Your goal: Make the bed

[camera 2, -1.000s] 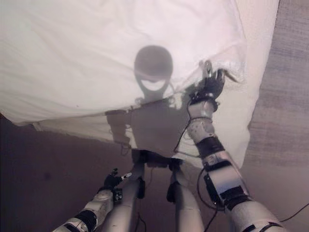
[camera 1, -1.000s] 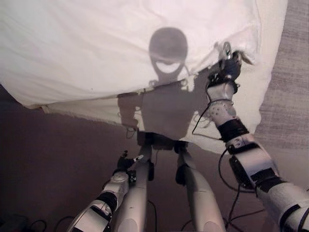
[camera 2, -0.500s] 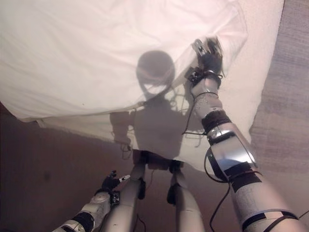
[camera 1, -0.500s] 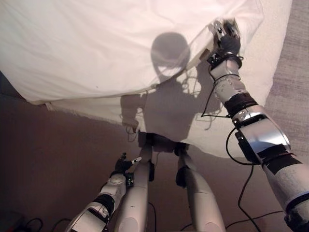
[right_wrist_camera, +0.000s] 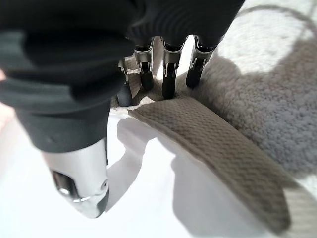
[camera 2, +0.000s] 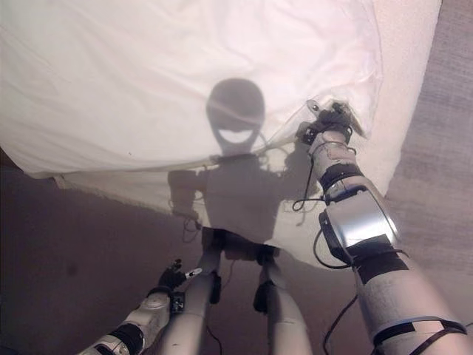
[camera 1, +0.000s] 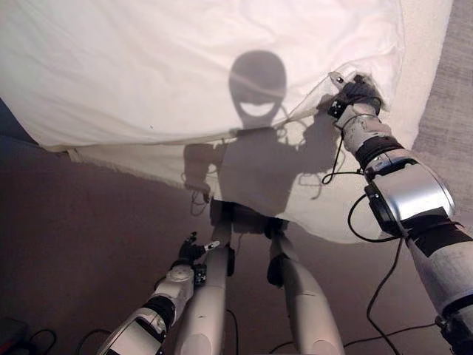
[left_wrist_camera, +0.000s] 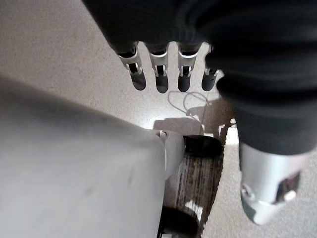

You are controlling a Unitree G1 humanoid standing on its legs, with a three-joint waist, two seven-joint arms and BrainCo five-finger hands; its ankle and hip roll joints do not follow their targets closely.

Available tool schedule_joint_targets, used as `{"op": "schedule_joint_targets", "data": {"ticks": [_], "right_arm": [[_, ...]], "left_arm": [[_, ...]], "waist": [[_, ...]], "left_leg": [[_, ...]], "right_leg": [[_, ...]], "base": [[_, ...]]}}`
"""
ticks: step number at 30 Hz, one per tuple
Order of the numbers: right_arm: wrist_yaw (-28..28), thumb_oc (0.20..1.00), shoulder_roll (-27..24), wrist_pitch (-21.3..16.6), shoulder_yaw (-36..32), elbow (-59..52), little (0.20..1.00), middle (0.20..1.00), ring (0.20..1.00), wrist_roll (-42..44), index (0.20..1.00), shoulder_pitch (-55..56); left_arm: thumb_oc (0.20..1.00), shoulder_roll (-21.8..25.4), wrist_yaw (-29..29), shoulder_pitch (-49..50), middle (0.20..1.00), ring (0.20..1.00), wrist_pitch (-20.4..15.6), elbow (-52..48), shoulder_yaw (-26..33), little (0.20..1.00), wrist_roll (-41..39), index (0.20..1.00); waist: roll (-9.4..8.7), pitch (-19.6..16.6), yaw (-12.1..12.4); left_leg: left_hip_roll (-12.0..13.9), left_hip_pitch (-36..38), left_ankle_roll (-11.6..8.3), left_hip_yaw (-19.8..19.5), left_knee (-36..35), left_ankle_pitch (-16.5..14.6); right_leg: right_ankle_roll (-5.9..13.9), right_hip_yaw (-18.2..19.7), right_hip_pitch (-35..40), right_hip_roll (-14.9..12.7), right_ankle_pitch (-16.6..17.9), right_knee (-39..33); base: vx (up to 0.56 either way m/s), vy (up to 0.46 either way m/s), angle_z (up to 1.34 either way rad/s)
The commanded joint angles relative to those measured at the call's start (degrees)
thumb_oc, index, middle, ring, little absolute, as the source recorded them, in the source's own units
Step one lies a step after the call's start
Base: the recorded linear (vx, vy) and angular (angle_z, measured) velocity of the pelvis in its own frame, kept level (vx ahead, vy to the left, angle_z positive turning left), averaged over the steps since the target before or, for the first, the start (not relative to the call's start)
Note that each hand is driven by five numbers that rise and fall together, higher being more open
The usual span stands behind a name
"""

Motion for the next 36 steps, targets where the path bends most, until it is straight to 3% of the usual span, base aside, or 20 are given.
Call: {"op": "schedule_joint_targets", "data": {"ticks": [1,7,15,16,17,18,28,29,36], "right_arm": [[-3.11,1.0,0.61,-4.56,-1.96,-1.76,1.0,1.0,1.0,6.37,1.0,1.89],[-6.04,1.0,8.52,-9.61,-3.84,-7.07,1.0,1.0,1.0,10.52,1.0,3.67],[-1.31,1.0,11.82,-7.18,1.18,-9.91,1.0,1.0,1.0,7.92,1.0,3.79],[0.38,0.564,12.19,-7.54,2.4,-11.91,0.564,0.564,0.564,8.42,0.564,3.53],[1.79,0.329,12.17,-7.19,3.53,-12.86,0.329,0.329,0.329,7.88,0.329,3.01],[1.8,0.2,12.17,-7.18,3.54,-12.86,0.2,0.2,0.2,7.89,0.2,3.01],[-0.65,0.2,8.79,-9.72,4.83,-20.77,0.2,0.2,0.2,6.57,0.2,0.52],[-1.47,0.2,8.02,-10.32,4.14,-23.59,0.2,0.2,0.2,6.21,0.2,1.01],[-2.84,0.2,5.02,-11.4,2.48,-30.35,0.2,0.2,0.2,5.39,0.2,2.97]], "left_arm": [[1.0,-1.17,1.85,0.5,1.0,1.0,0.35,1.38,-0.74,1.0,-1.26,1.0],[1.0,-2.08,3.23,0.16,1.0,1.0,0.91,3.25,-0.43,1.0,-1.93,1.0],[1.0,-2.11,2.54,-0.23,1.0,1.0,0.04,2.57,-0.31,1.0,-2.81,1.0],[1.0,-1.81,2.21,0.07,1.0,1.0,-0.69,1.18,-0.57,1.0,-3.47,1.0],[1.0,-1.49,1.87,0.37,1.0,1.0,-0.99,0.13,-0.71,1.0,-3.72,1.0],[1.0,-1.49,1.88,0.39,1.0,1.0,-0.98,0.09,-0.7,1.0,-3.72,1.0],[1.0,0.78,0.62,2.74,1.0,1.0,-4.32,-19.96,-3.64,1.0,-11.3,1.0],[1.0,1.83,-0.62,3.8,1.0,1.0,-5.37,-27.57,-4.14,1.0,-15.25,1.0],[1.0,6.08,-5.44,4.66,1.0,1.0,-6.1,-47.25,-7.97,1.0,-26.03,1.0]], "waist": [[-2.06,-0.07,2.64],[-2.26,-0.07,2.18],[-2.23,-0.07,2.07],[-2.12,-0.07,2.22],[-2.04,-0.07,2.33],[-2.03,-0.07,2.32],[-1.45,-0.07,1.85],[-1.24,-0.07,1.62],[-0.82,-0.07,0.34]], "left_leg": [[-1.69,2.17,3.74,3.94,4.42,-7.09],[-1.58,2.82,3.71,4.47,3.88,-7.08],[-1.55,2.83,3.53,4.77,3.86,-6.78],[-1.5,2.63,3.46,4.81,3.8,-6.63],[-1.51,2.48,3.4,4.75,3.71,-6.47],[-1.51,2.47,3.4,4.74,3.71,-6.47],[-1.73,2.41,3.13,5.13,4.04,-6.54],[-1.91,2.5,3.28,5.28,4.39,-6.84],[-2.33,3.42,3.73,6.24,5.72,-7.81]], "right_leg": [[2.22,3.95,-1.32,-2.49,1.66,3.78],[2.25,4.73,-1.22,-2.26,1.98,3.32],[2.08,4.97,-1.46,-2.27,2.39,3.26],[2.06,4.97,-1.65,-2.21,2.63,3.04],[2.05,5.08,-1.8,-2.17,2.82,2.86],[2.04,5.07,-1.8,-2.16,2.83,2.86],[2.24,5.29,-1.69,-2.02,3.46,2.3],[2.34,5.47,-1.47,-2.08,3.56,2.32],[2.51,6.63,-0.79,-2.36,3.93,2.75]], "base": [[0.0,0.033,0.0],[0.0,0.036,-0.02],[0.0,0.008,-0.03],[0.0,0.0,0.0],[-0.01,-0.017,-0.03],[-0.01,-0.022,-0.04],[-0.01,-0.004,-0.01],[-0.04,-0.003,0.0],[-0.05,0.009,-0.06]]}}
